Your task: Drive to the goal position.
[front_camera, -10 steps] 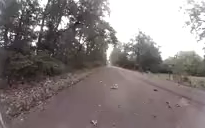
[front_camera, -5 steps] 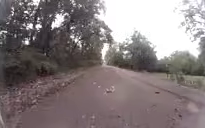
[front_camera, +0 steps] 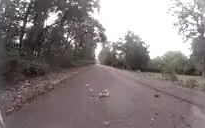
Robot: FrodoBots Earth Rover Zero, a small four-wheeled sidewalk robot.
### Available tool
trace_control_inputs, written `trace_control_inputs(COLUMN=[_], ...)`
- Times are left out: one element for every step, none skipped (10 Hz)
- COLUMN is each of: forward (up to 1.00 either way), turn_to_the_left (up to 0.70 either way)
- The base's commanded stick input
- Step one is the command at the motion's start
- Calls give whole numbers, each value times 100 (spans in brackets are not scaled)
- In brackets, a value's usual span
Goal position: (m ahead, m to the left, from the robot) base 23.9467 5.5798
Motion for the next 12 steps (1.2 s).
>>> trace_control_inputs(forward=[70,70,70,70,70,70,70,70,70,70,70,70], turn_to_the_left=[0,0,0,0,0,0,0,0,0,0,0,0])
